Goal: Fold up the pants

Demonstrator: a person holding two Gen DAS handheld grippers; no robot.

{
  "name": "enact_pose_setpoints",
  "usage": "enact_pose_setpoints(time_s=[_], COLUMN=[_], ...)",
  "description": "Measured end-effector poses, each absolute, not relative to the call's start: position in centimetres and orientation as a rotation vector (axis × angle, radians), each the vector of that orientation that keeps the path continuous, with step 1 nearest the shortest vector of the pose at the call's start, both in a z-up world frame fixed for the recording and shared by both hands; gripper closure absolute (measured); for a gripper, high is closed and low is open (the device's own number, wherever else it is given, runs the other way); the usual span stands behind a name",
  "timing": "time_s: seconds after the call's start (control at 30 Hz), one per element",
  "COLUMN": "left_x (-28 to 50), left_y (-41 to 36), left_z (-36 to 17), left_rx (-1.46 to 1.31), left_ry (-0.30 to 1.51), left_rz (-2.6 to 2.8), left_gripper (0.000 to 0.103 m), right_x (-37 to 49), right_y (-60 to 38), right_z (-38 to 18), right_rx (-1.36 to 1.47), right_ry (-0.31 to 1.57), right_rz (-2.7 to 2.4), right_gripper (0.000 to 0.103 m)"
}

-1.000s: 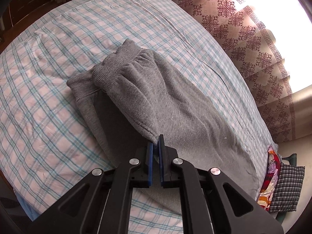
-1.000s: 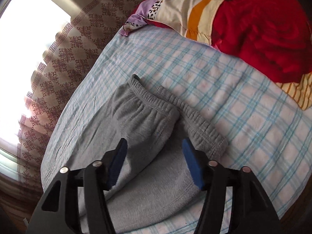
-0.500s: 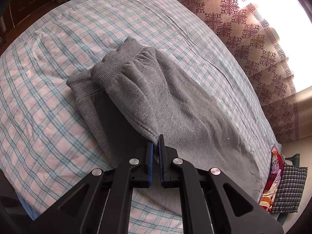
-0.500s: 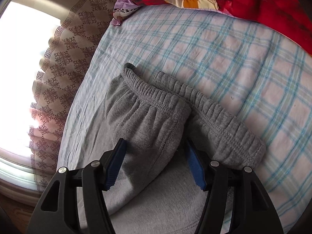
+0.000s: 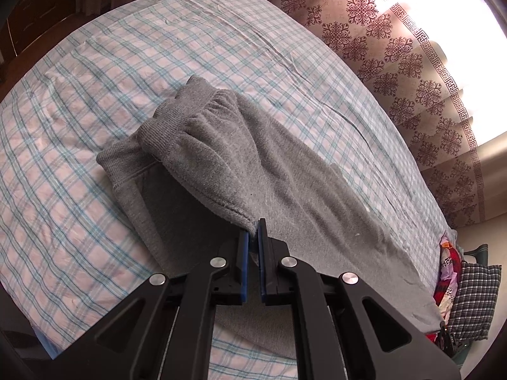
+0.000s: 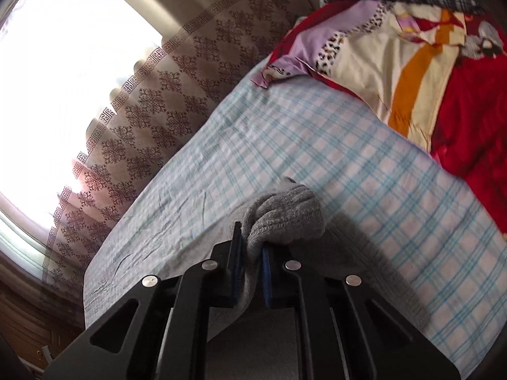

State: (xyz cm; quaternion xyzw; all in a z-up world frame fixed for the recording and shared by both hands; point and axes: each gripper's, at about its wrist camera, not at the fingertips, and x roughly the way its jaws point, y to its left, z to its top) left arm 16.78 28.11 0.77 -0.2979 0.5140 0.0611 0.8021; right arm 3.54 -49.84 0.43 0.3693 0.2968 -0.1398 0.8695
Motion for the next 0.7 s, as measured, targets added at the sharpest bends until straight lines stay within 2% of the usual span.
enact_pose_setpoints(time_s=[0.27,0.4,0.53,0.7], left_x=[17.4,15.7,13.3,11.1], left_y=[28.4,28.8,29.3,29.5], left_z=[5.1,5.3,2.9,-2.1], left_rx=[-0.645,-0.635,-0.612,-0.591], left_ry=[1.007,1.006,1.061,1.154], left_rz=[0.087,0.081,0.110,0.154], left_gripper=[0.098,0.098,0.098,0.098], right_x=[5.4,2.6,-1.9,-6.2], right_y=[-50.3,-50.1,-49.4,-49.3], right_z=[8.5,10.0,7.6,-0.1], right_rx=[0.685,0.701,0.696,0.751], right_ry=[0.513,0.475,0.519,0.656], right_rz=[-0.255,-0.239,-0.264,-0.330], right_gripper=[0.094,0.094,0.094,0.094])
